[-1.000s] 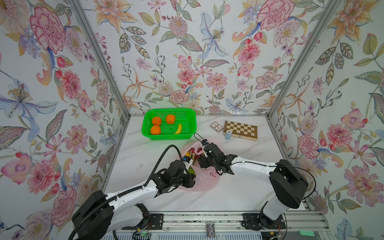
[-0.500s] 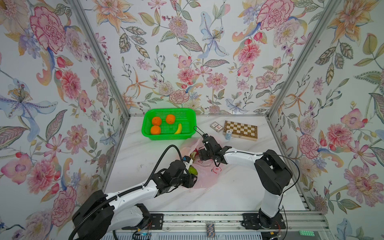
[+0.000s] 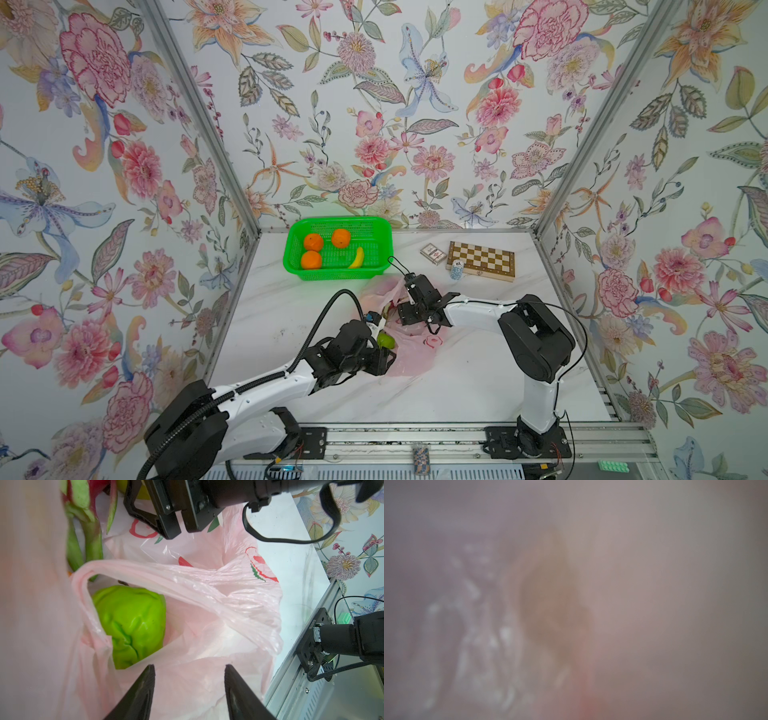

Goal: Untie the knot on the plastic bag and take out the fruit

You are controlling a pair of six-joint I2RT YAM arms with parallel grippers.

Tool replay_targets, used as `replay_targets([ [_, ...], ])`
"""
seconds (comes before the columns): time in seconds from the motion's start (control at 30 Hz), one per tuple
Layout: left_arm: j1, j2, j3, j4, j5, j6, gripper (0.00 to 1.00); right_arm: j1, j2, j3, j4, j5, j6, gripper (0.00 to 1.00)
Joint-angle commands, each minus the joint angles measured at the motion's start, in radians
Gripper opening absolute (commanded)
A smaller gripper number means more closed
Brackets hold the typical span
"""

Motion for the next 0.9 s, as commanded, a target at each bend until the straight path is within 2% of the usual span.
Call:
replay_targets([
  [0.0,-0.008,-0.012,-0.007,0.002,-0.029,0.008,0.57,-0.014,-0.038,0.012,0.014,0.010,0.016,0.84],
  [0.3,-0.008,-0.025,-0.012,0.002,-0.036,0.005,0.57,-0.038,0.006,0.086,0.023,-0.003,0.010,0.81],
  [0.6,-0.008,-0.035,-0.022,0.001,-0.041,0.002,0.58,-0.057,0.077,0.122,0.011,-0.072,0.024,0.66],
  [0.67,-0.008,-0.031,-0.022,0.003,-0.039,0.002,0.58,-0.060,0.085,0.132,0.001,-0.081,0.022,0.69],
  [0.73,-0.009,-0.030,-0.022,0.005,-0.038,0.001,0.58,-0.063,0.098,0.147,-0.018,-0.083,0.021,0.79],
  [0.77,-0.008,-0.030,-0.021,0.005,-0.037,0.002,0.58,-0.065,0.106,0.156,-0.028,-0.082,0.019,0.81],
  [0.87,-0.008,-0.029,-0.019,0.004,-0.038,0.002,0.58,-0.073,0.125,0.180,-0.036,-0.093,0.018,0.82],
])
